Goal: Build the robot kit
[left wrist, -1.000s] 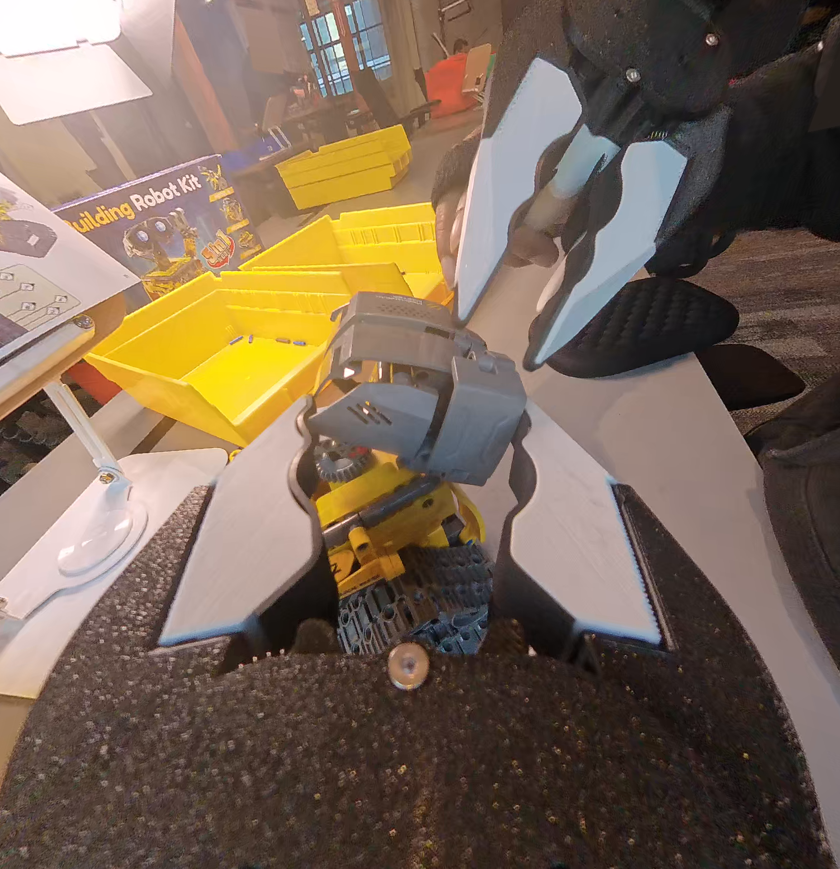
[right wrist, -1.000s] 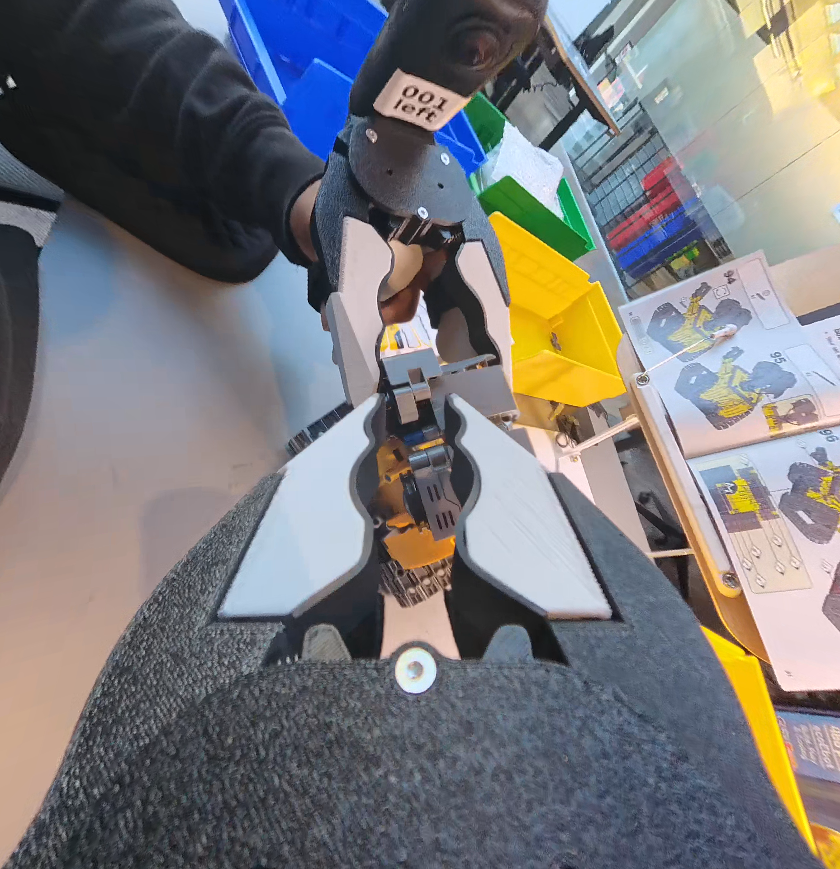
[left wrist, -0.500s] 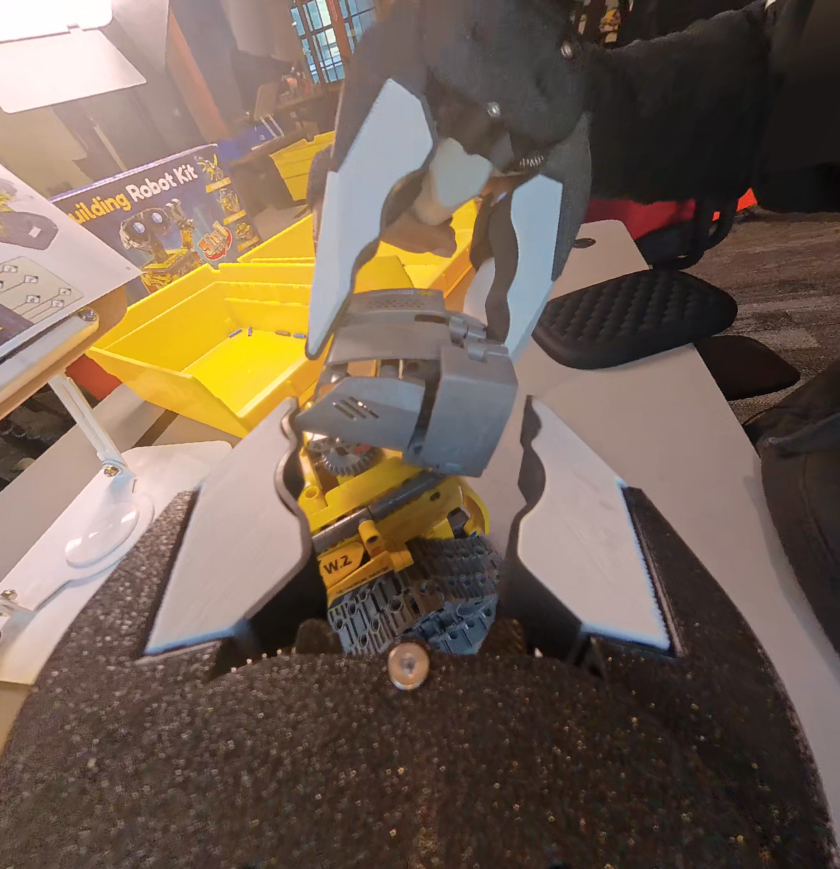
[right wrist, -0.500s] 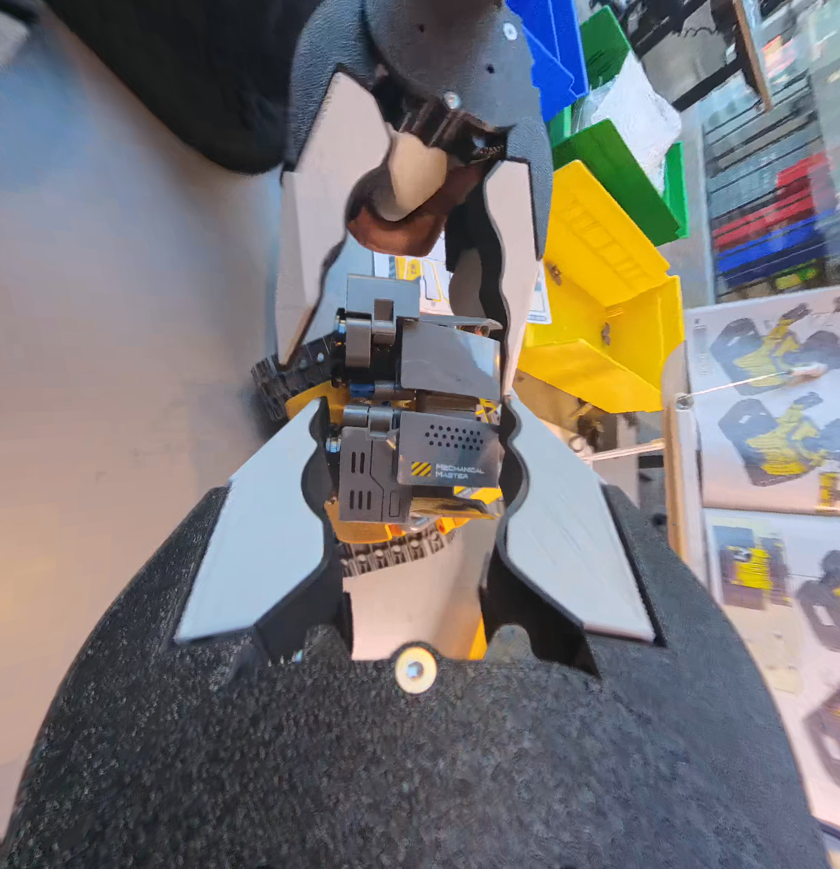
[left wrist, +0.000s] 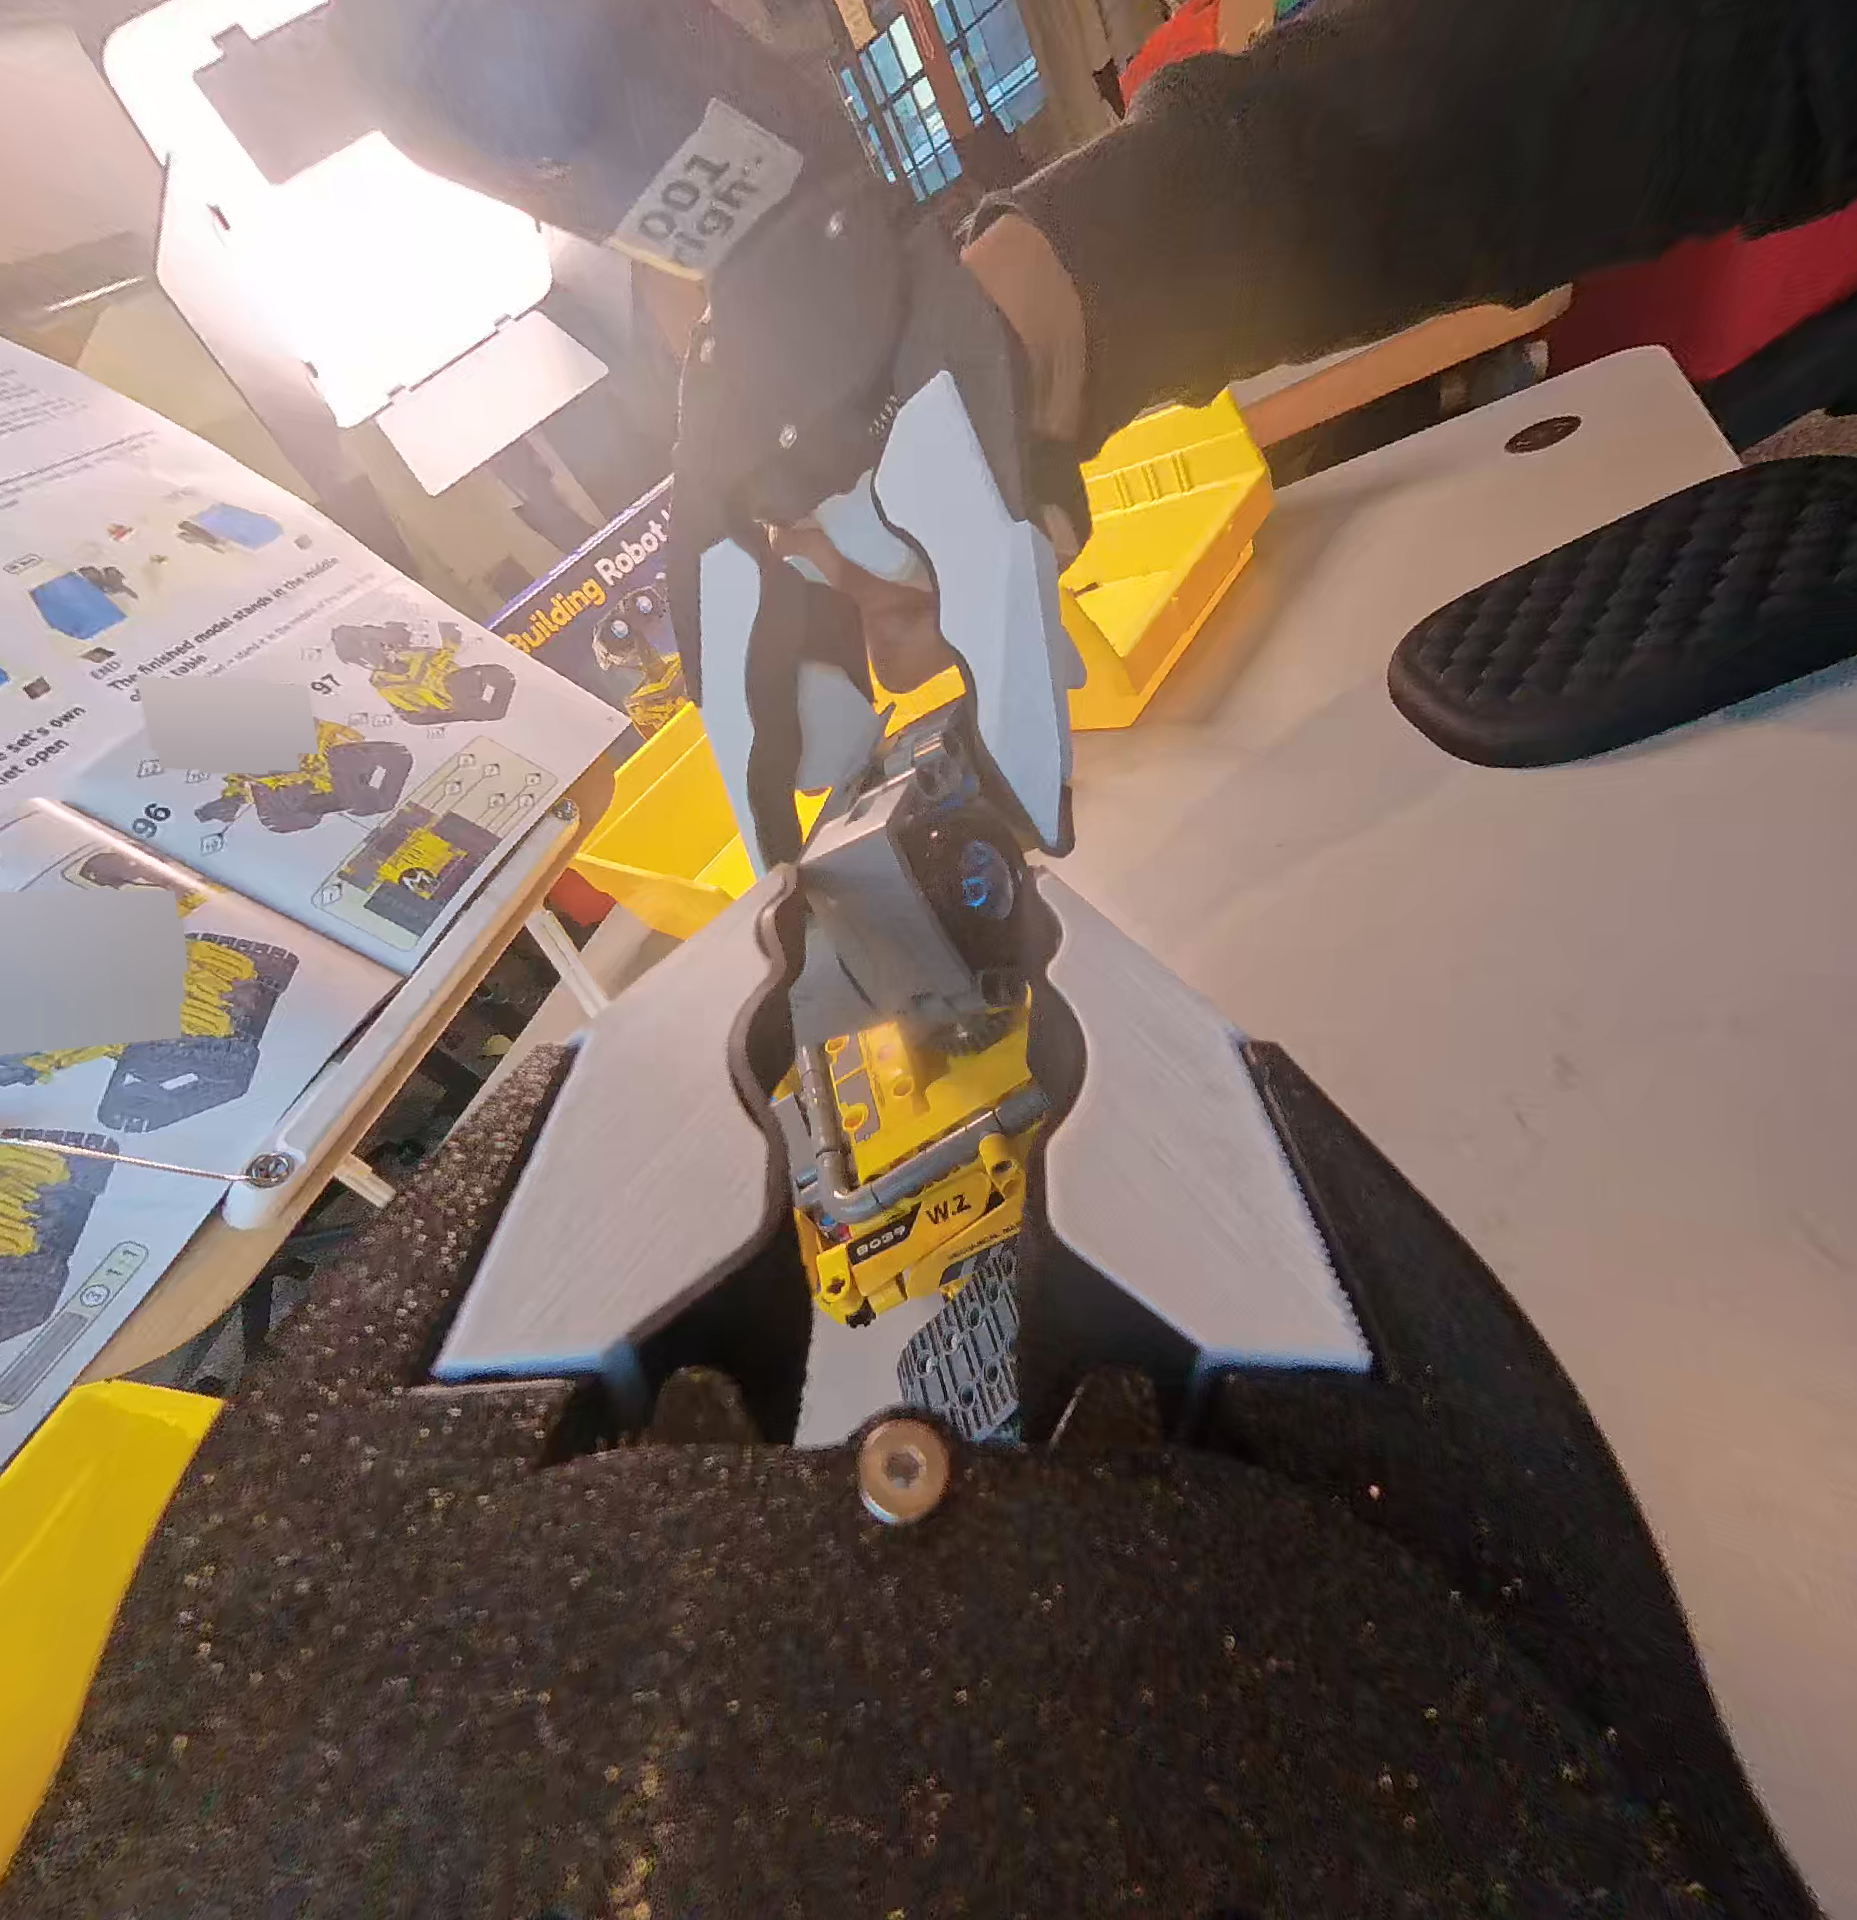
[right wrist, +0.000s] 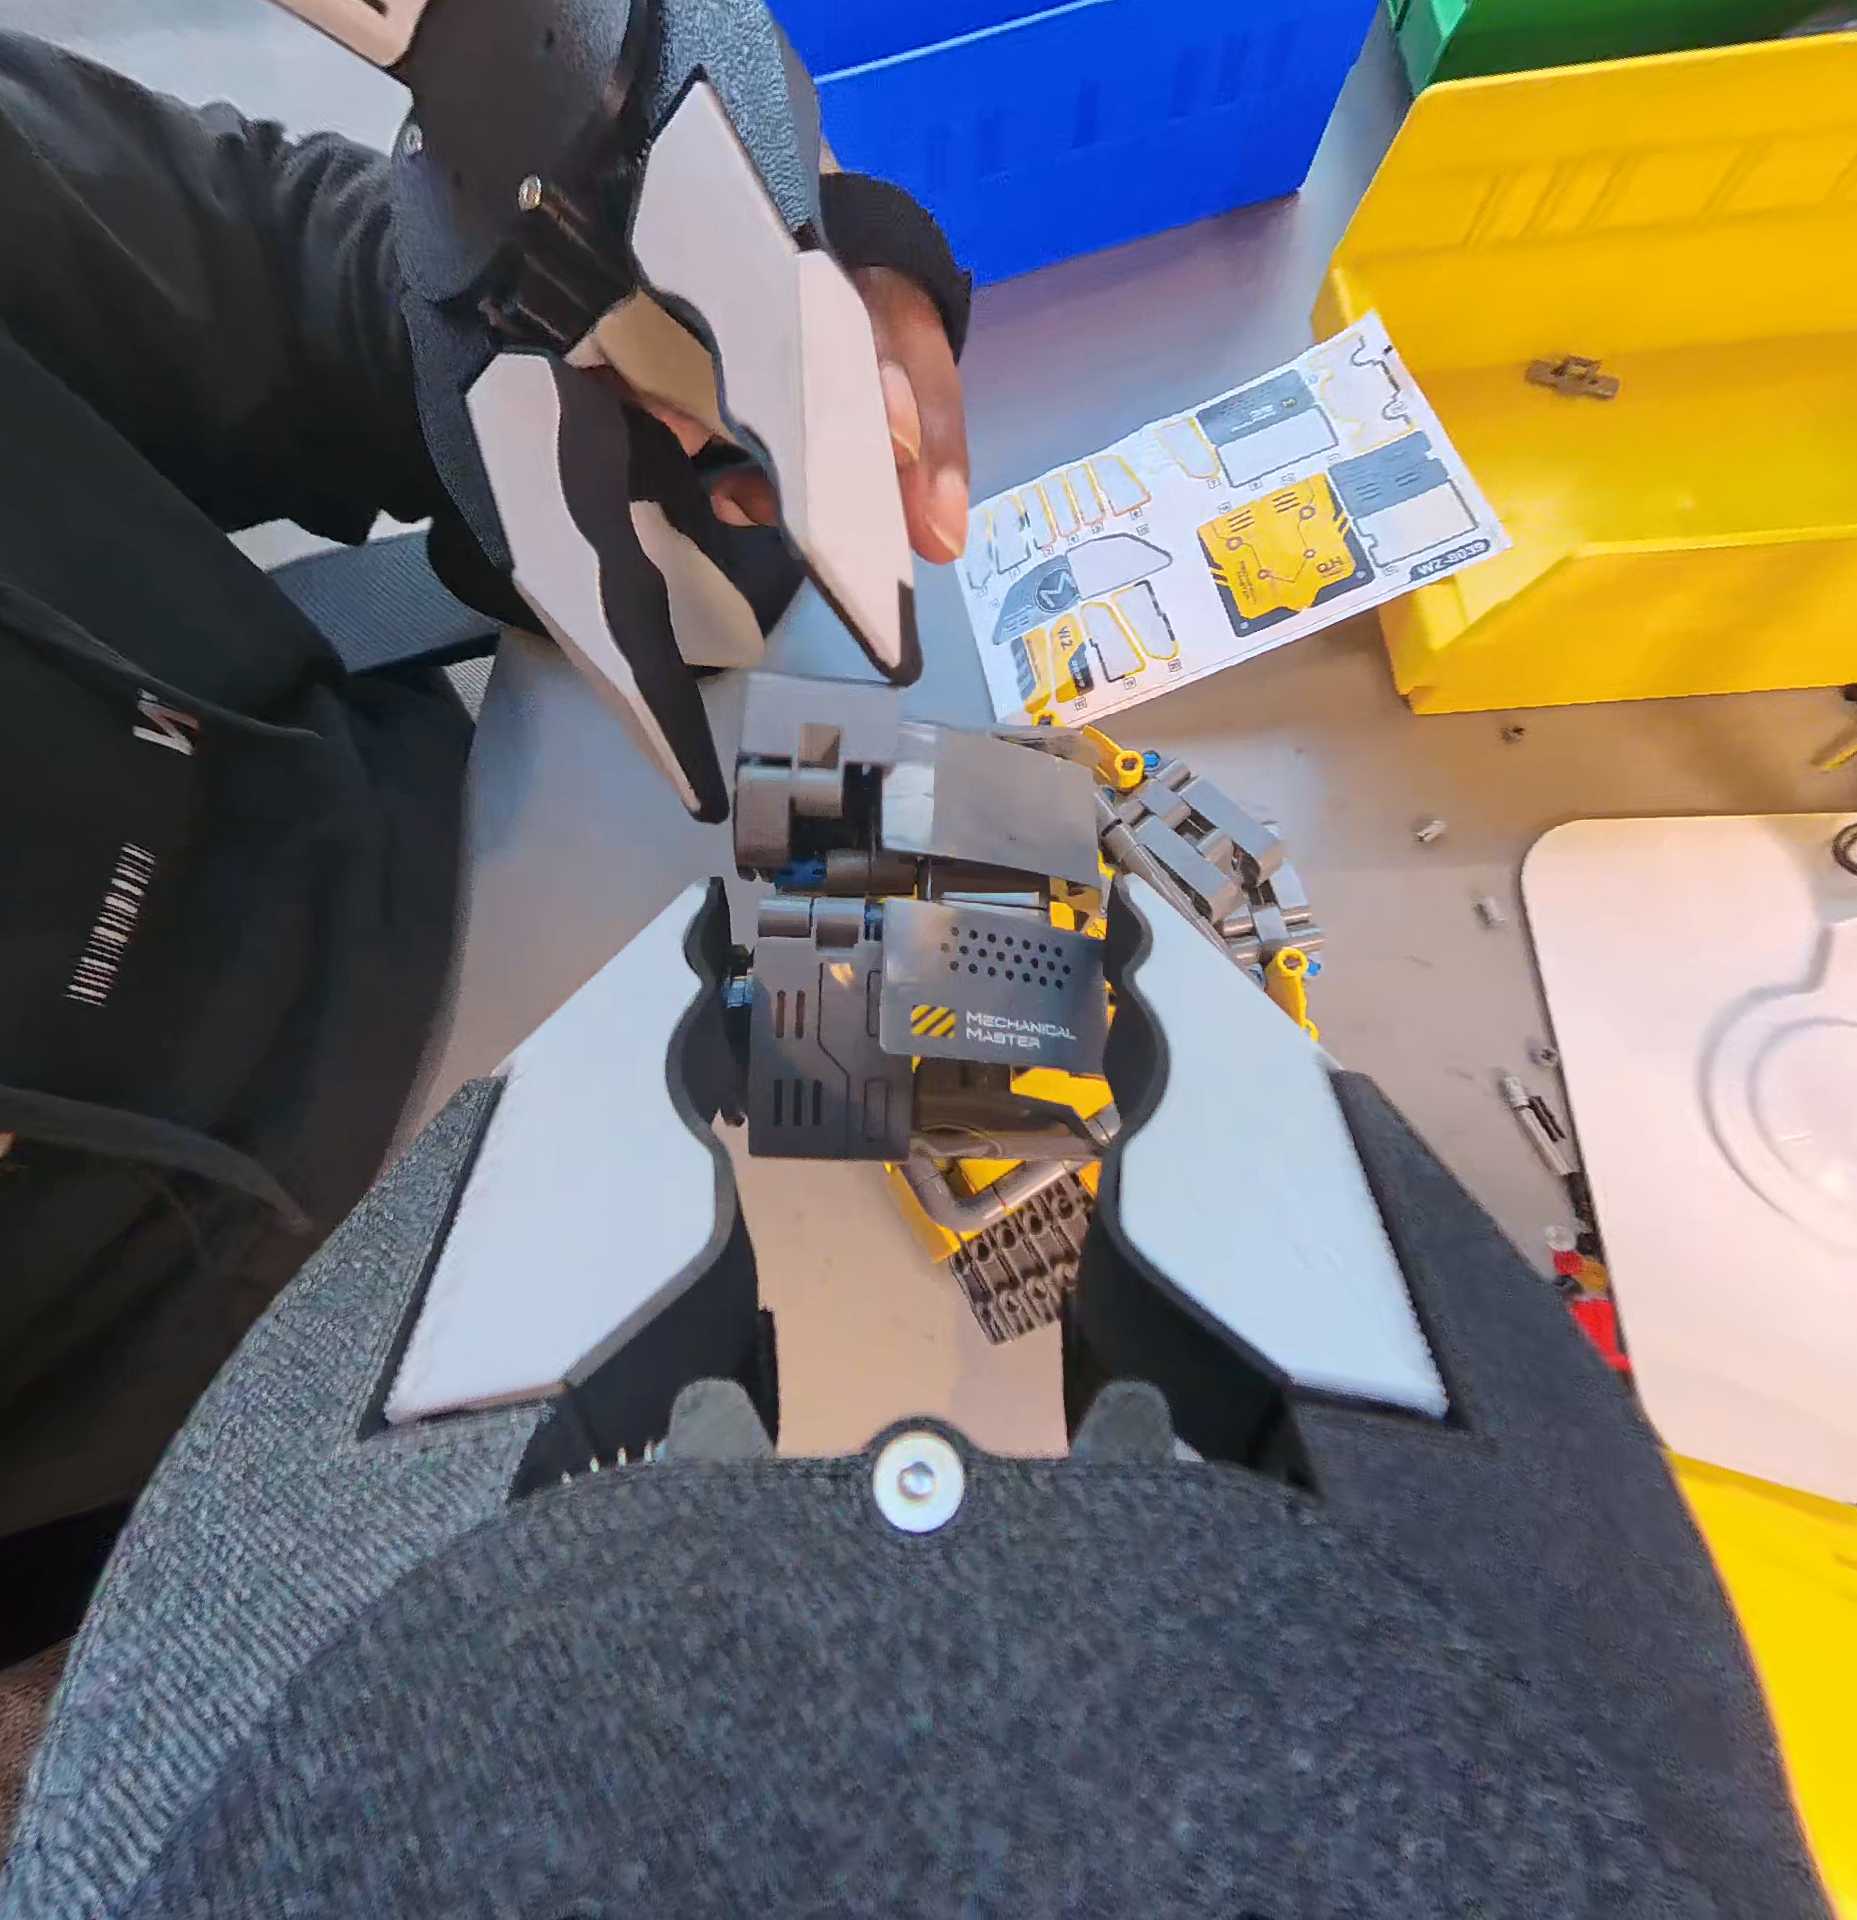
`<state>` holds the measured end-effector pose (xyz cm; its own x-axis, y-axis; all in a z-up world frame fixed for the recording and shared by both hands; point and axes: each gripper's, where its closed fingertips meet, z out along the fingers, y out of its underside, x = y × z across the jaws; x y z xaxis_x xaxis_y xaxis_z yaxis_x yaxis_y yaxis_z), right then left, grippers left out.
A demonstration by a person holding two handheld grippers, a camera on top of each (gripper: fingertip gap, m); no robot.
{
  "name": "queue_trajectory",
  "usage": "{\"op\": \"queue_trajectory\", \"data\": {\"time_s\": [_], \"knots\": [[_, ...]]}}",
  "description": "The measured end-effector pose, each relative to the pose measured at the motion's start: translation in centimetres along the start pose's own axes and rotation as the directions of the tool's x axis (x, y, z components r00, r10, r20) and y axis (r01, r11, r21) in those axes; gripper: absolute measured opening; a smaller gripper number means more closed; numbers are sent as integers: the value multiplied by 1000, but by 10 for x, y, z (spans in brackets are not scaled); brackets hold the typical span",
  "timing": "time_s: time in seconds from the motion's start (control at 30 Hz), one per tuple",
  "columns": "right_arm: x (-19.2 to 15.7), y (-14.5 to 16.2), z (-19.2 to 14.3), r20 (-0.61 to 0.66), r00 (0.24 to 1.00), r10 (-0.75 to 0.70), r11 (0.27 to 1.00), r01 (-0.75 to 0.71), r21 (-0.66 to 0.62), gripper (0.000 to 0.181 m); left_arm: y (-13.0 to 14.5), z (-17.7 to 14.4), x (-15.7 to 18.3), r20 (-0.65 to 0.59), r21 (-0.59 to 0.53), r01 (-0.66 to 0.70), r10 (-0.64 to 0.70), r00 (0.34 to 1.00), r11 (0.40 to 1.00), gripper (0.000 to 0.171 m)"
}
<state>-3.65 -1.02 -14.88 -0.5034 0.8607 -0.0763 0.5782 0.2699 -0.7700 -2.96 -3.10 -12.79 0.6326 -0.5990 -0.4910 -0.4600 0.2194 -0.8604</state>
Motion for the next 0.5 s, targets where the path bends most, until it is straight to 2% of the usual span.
{"op": "queue_trajectory", "data": {"time_s": [0.13,0.23,0.33,0.43,0.5], "knots": [[2,-1,0,10,1000,26,1000,-26,4,72,2,5,-2,9,-50,-93,93,996,994,36],[2,0,0,13,999,31,999,-31,19,72,2,6,-2,1,-67,-88,89,996,994,36],[2,-1,-1,1,1000,14,999,-14,31,72,-4,3,-3,-11,-61,-4,4,1000,998,36],[1,-2,0,-7,1000,8,999,-7,52,72,-20,-3,-12,9,7,115,-115,993,993,36],[1,-3,1,-13,1000,-4,998,5,64,72,-18,1,-14,17,-41,165,-165,986,985,37]]}}
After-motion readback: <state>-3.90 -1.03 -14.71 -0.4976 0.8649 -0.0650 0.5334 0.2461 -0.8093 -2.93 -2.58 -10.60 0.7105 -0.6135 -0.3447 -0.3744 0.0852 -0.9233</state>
